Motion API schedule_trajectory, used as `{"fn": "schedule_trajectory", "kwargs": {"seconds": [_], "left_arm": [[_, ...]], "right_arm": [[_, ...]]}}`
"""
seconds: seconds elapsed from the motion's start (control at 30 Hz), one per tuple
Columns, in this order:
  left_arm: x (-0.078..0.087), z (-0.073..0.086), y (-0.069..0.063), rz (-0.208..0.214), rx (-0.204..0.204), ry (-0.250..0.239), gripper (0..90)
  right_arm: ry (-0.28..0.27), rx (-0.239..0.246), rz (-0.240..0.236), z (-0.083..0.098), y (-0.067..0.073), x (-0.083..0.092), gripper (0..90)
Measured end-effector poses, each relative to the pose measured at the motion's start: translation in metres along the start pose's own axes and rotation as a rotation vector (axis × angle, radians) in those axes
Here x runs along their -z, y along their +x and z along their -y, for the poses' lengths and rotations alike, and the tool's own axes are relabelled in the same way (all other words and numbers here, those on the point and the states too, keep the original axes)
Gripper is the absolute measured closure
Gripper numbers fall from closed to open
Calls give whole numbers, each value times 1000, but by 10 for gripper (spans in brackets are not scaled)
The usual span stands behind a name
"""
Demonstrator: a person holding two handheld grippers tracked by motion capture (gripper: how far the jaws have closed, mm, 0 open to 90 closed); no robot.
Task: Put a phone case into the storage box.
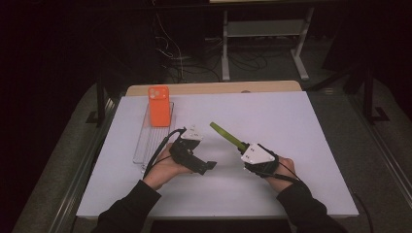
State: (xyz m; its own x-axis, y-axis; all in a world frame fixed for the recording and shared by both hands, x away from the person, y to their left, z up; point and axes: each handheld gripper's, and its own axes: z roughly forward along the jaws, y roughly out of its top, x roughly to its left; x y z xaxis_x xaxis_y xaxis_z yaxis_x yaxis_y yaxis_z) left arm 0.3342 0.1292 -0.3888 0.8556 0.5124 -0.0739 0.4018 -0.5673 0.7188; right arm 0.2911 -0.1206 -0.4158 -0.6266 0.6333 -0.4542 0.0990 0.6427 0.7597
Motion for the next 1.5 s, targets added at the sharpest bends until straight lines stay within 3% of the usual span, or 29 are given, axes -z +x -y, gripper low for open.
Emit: {"fn": "schedule_trajectory", "kwargs": {"seconds": [0.03, 0.23, 0.37, 0.43, 0.5, 0.7, 0.9, 1.23, 1.5], "left_arm": [[-1, 0, -2, 0, 32, -15, 0], [1, 0, 1, -10, 21, -9, 0], [1, 0, 0, -14, 50, -31, 0], [2, -1, 2, -18, 39, -22, 0], [2, -1, 1, -19, 65, -42, 0], [5, -4, 4, -47, 81, -72, 0], [9, -11, 6, -36, 127, -123, 0], [7, -28, 12, 1, 183, -216, 0], [1, -43, 11, 20, 195, -263, 0]], "right_arm": [[-3, -35, -13, 0, -1, 0, 763], [-4, -223, -106, 1, -11, 0, 763], [-4, -320, -161, 4, -17, -2, 763], [-4, -365, -186, 5, -20, -3, 763], [-4, -443, -226, 6, -21, -4, 763], [-15, -590, -281, 10, -26, -7, 764], [-4, -626, -278, 8, -23, -6, 764], [-33, -607, -306, -5, -9, -8, 764], [-52, -613, -341, -11, -4, -7, 764]]}}
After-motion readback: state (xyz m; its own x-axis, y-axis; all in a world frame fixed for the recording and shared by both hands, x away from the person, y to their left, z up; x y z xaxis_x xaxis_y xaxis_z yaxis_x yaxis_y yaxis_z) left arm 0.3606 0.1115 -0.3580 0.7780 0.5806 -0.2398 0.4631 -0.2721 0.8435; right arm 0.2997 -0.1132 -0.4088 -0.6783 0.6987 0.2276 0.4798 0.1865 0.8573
